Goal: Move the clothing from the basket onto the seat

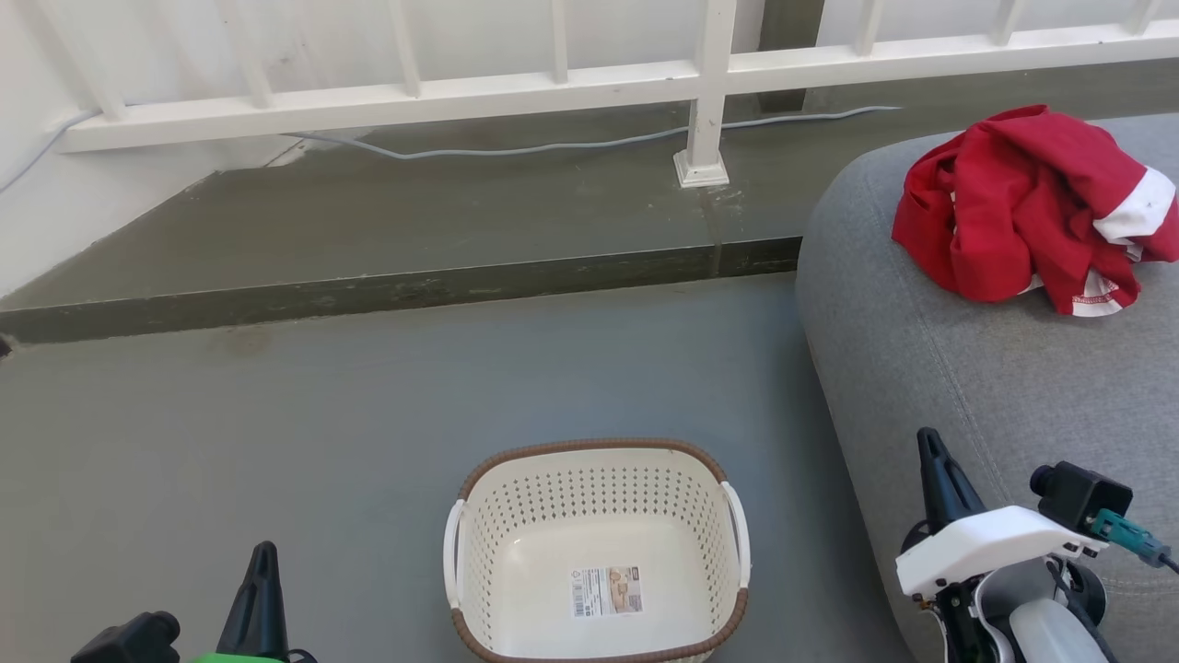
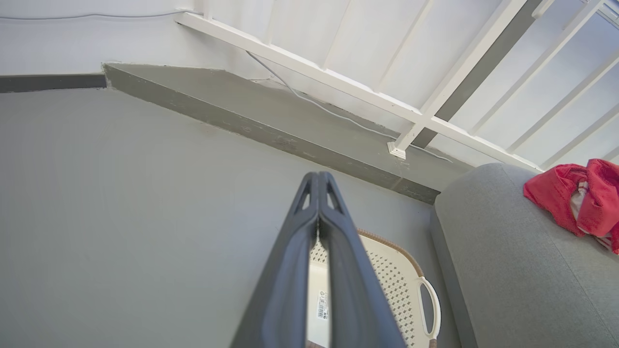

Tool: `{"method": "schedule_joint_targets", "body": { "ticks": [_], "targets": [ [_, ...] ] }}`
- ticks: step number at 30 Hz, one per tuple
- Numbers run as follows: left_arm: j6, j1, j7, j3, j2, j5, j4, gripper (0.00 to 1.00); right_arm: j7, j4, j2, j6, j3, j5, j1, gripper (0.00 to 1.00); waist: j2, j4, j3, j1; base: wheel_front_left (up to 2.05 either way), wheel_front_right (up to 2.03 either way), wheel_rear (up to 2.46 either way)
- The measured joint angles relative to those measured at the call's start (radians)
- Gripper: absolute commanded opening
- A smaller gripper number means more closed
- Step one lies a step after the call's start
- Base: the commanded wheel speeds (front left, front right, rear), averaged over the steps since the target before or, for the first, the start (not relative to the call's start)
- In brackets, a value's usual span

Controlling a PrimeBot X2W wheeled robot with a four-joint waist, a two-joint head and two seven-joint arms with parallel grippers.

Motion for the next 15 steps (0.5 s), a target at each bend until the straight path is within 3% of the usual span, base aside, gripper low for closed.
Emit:
{"method": "schedule_joint_targets", "body": {
  "ticks": [15],
  "targets": [
    [-0.035,-0.040,0.051,0.036,-0.002,-0.193,0.036,0.00,0.060,-0.003,0.005,0.028,-0.055,0.210,-0.006,0.00,0.0000,0.003,0.004,0.0000,0.00,0.00,0.00]
  ]
}}
